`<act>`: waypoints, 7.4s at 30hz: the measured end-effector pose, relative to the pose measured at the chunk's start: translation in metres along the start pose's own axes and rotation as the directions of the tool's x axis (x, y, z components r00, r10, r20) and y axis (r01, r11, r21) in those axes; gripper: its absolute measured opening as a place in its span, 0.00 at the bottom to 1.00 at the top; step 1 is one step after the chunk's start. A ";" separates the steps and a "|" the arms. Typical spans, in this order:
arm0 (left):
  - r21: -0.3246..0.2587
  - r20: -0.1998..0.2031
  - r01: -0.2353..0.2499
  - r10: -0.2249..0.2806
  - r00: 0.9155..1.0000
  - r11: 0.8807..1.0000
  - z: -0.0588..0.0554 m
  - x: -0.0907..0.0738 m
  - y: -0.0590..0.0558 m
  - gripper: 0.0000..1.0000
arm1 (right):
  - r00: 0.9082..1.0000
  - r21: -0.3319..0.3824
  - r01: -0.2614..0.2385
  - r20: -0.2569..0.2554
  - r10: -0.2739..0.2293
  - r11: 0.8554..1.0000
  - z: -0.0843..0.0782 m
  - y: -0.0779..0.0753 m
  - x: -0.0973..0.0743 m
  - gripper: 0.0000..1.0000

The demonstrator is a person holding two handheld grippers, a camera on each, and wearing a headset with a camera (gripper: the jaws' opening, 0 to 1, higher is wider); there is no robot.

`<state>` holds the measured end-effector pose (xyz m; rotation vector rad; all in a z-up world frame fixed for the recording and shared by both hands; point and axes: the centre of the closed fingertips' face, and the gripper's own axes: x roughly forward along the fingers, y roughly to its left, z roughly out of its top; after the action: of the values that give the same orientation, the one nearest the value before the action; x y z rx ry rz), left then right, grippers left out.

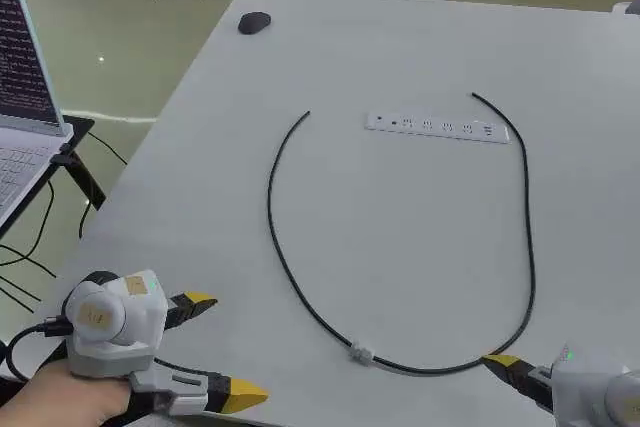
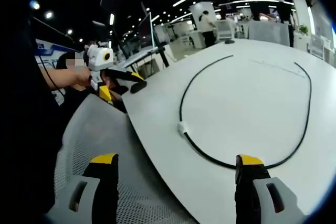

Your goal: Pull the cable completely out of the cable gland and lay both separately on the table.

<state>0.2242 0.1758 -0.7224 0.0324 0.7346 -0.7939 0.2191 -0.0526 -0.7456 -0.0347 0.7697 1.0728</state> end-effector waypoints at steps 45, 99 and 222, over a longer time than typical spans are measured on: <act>-0.017 -0.015 0.044 -0.044 0.999 0.999 -0.002 0.011 0.008 0.95 | 0.999 -0.064 0.005 -0.046 -0.008 0.998 0.039 -0.006 0.040 0.84; -0.028 -0.017 0.038 -0.039 0.999 0.999 -0.011 0.022 0.023 0.91 | 0.911 -0.261 -0.113 -0.413 -0.005 0.959 0.013 -0.014 0.125 0.22; 0.191 0.045 0.352 -0.366 0.929 0.916 0.071 0.072 -0.086 0.29 | 0.876 -0.555 -0.393 -0.469 0.114 0.734 0.078 0.063 0.054 0.06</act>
<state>0.2436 0.0478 -0.6927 0.0281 0.5967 -1.2074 0.2248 0.0506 -0.6978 -0.7846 0.7561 1.5968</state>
